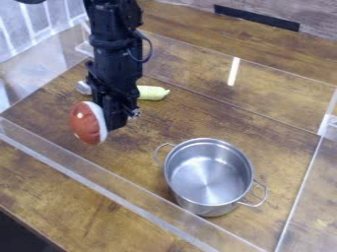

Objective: Remove the mushroom from the silver pot and put it on the table

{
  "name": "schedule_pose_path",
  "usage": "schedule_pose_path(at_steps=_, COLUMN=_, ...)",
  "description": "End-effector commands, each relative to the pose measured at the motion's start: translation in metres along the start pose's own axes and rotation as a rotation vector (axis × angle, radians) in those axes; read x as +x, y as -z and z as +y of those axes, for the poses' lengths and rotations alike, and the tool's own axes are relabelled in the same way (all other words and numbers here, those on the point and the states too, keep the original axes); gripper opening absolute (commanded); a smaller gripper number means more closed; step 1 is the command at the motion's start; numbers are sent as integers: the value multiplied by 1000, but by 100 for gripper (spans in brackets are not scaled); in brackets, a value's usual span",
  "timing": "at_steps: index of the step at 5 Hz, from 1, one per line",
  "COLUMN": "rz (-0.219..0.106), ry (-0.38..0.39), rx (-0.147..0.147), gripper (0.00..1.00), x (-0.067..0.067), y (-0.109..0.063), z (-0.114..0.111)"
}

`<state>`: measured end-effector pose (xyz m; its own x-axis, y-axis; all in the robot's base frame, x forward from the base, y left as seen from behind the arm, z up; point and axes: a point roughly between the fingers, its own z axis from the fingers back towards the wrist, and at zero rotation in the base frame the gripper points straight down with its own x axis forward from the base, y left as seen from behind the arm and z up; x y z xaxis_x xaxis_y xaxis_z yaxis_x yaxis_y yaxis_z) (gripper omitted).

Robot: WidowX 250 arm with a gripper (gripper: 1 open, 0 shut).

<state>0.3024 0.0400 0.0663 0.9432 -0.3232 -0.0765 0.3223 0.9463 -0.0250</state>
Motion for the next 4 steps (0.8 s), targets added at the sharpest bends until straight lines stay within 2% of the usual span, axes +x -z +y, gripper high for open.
schedule_pose_path(at_steps=1, rz=-60, ry=-36, rx=-3, gripper=0, x=4, y=-8, z=8)
schedule_pose_path(at_steps=3, rz=-88, ry=-79, rx=-41, gripper=0, x=19, y=-1, z=11)
schedule_pose_path(at_steps=4, rz=-94, ry=-113, rx=-58, gripper=0, x=13, y=-4, z=19)
